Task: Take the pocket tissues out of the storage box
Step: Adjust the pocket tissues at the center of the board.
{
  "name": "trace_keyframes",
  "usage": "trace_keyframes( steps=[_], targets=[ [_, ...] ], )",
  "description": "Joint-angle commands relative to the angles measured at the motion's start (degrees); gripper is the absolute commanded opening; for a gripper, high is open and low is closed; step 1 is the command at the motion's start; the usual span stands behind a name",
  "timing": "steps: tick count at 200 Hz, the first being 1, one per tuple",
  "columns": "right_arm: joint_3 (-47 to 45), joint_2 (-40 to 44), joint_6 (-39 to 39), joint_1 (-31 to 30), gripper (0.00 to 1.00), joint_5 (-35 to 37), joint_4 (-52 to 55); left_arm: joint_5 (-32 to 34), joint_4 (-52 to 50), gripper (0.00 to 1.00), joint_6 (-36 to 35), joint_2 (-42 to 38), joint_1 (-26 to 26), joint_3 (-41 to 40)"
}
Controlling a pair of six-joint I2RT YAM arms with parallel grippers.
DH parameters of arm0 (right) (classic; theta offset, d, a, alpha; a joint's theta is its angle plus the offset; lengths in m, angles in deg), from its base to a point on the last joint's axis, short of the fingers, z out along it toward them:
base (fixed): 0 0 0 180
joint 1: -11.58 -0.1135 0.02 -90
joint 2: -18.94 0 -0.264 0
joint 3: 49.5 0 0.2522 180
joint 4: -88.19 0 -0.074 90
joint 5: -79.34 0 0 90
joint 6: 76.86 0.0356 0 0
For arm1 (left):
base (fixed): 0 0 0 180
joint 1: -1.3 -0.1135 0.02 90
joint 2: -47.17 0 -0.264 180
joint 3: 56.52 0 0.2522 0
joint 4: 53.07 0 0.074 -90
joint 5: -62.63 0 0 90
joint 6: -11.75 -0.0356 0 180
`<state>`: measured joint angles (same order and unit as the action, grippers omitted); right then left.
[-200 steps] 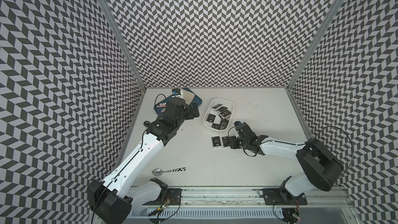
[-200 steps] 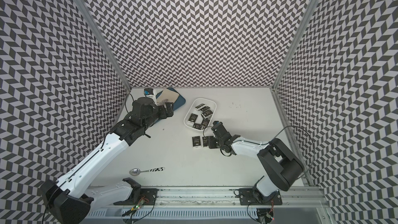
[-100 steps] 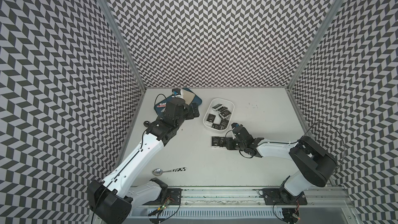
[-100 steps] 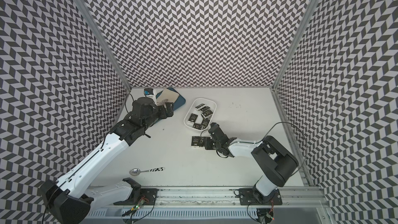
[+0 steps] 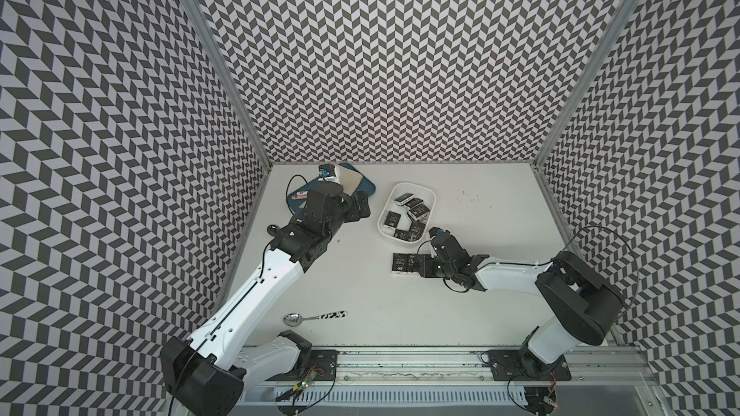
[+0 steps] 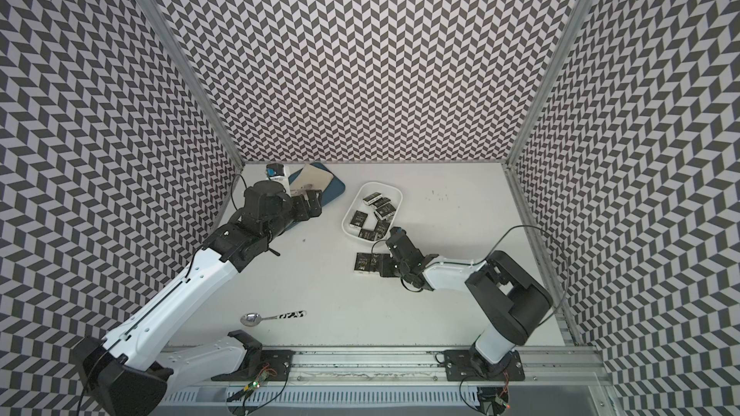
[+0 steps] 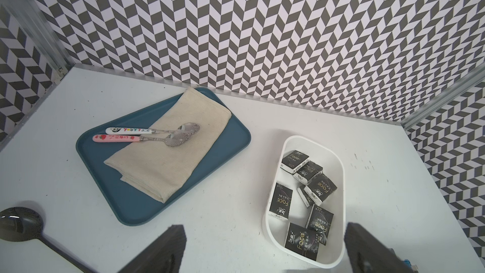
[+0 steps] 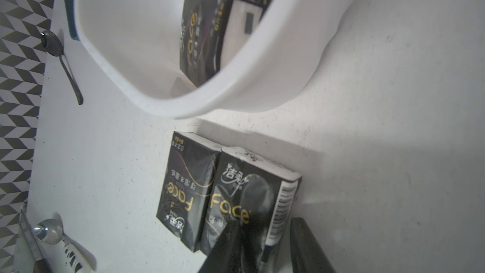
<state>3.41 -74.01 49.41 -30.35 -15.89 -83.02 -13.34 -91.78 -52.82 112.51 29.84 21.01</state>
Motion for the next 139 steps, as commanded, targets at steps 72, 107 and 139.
trace_keyframes(
  steps=[72, 107, 139],
  targets=[
    [9.38, 11.59, -7.19, -0.08, 0.47, 8.62, 9.86, 0.66, -0.48, 0.99, -0.29, -0.94, 0.29, 0.58],
    [17.7, 5.98, -8.68, 1.51, 0.51, 10.28, 8.28, 0.84, -0.29, 0.99, -0.12, -1.48, 0.25, 0.43],
    [30.18, -4.47, -5.67, 5.23, 0.52, 5.03, 10.02, 0.4, -0.32, 0.99, -0.15, -0.35, 0.26, 0.34]
  ],
)
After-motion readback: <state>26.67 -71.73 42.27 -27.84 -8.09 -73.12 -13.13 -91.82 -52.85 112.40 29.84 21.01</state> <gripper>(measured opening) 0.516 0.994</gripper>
